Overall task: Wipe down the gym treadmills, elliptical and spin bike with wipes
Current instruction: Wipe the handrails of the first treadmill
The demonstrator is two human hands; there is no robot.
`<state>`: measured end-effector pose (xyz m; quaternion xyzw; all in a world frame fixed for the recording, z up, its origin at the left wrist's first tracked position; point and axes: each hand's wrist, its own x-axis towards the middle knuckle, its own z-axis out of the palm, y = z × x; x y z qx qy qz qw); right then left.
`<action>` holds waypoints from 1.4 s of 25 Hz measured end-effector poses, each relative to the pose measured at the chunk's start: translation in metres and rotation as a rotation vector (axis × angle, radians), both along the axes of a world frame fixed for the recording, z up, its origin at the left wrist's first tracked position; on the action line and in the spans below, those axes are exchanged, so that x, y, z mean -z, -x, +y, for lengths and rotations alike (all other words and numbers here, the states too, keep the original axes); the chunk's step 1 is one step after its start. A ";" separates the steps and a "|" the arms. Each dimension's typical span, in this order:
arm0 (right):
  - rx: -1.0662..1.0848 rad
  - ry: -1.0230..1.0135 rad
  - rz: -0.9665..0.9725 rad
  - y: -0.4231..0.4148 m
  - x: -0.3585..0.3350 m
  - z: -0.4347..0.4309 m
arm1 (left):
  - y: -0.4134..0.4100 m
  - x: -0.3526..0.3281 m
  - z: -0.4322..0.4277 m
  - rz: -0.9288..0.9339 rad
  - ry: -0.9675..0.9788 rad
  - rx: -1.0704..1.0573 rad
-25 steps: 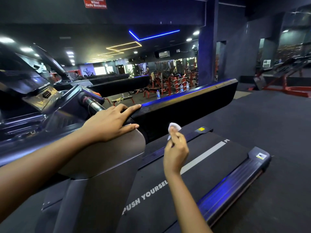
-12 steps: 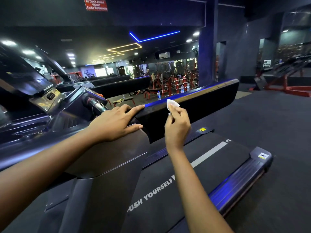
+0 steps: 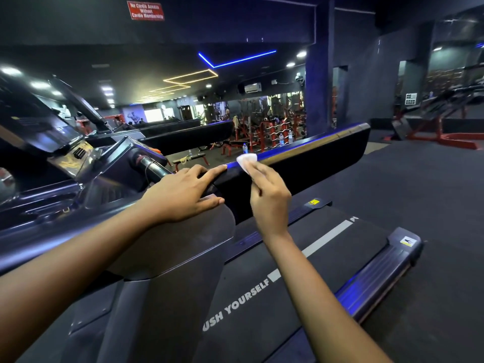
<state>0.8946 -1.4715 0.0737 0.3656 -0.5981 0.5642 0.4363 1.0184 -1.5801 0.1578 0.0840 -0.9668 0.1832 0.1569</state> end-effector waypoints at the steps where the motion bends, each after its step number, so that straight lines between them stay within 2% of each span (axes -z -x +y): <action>1: 0.003 -0.046 0.033 0.001 -0.004 -0.002 | 0.000 0.000 0.001 0.000 -0.001 -0.003; 5: 0.019 -0.092 0.150 -0.013 0.024 -0.004 | -0.001 -0.001 0.002 -0.018 -0.009 -0.012; 8: -0.079 -0.083 0.107 -0.013 0.052 0.009 | -0.002 -0.002 0.000 -0.050 -0.064 -0.030; 11: -0.090 0.042 -0.105 0.006 0.057 0.022 | 0.011 -0.009 0.005 -0.042 -0.154 0.011; 14: -0.097 0.167 -0.298 0.034 0.046 0.043 | 0.049 -0.016 0.022 -0.016 -0.047 0.126; 18: -0.185 0.337 -0.545 0.073 0.043 0.076 | 0.122 -0.015 0.041 -0.144 0.053 0.217; 21: -0.172 0.506 -0.814 0.120 0.059 0.091 | 0.175 -0.020 0.049 -0.212 0.126 0.227; 25: -0.115 0.653 -0.999 0.193 0.069 0.097 | 0.224 -0.022 0.058 -0.292 0.135 0.192; 29: -0.147 0.649 -0.973 0.263 0.059 0.091 | 0.244 -0.008 0.054 -0.327 0.160 0.207; 32: -0.055 0.580 -0.879 0.312 0.042 0.096 | 0.240 -0.007 0.052 -0.304 0.141 0.211; 35: -0.042 0.440 -0.656 0.339 0.028 0.095 | 0.241 -0.006 0.053 -0.303 0.145 0.194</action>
